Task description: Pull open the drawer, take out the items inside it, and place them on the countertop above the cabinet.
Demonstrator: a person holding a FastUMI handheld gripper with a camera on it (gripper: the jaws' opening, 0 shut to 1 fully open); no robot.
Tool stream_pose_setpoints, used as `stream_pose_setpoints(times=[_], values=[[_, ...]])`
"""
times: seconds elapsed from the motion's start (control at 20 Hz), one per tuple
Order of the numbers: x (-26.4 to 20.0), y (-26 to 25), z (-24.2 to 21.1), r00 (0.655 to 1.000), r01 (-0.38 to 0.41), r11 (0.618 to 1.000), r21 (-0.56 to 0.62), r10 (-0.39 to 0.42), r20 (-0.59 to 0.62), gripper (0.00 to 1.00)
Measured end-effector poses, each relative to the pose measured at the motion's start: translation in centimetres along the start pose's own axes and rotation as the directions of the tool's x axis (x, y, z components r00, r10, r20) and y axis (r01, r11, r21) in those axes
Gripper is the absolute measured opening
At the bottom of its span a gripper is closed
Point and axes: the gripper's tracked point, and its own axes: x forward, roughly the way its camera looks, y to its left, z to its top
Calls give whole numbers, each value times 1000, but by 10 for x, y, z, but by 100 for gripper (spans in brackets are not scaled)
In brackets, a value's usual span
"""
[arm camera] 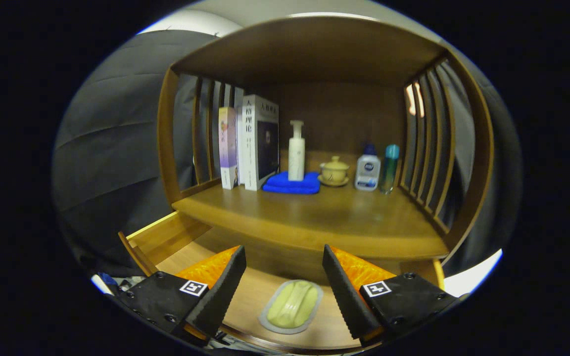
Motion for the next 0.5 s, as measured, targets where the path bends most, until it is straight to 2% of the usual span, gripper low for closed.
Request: stream_pose_setpoints(times=[0.2,0.4,0.5], values=[[20,-10,-32,981,31,998,54,-21,-191,98],[31,-28,-57,938,80,994,70,-51,-343,97],[34,-27,-66,915,70,994,81,-32,-402,97]])
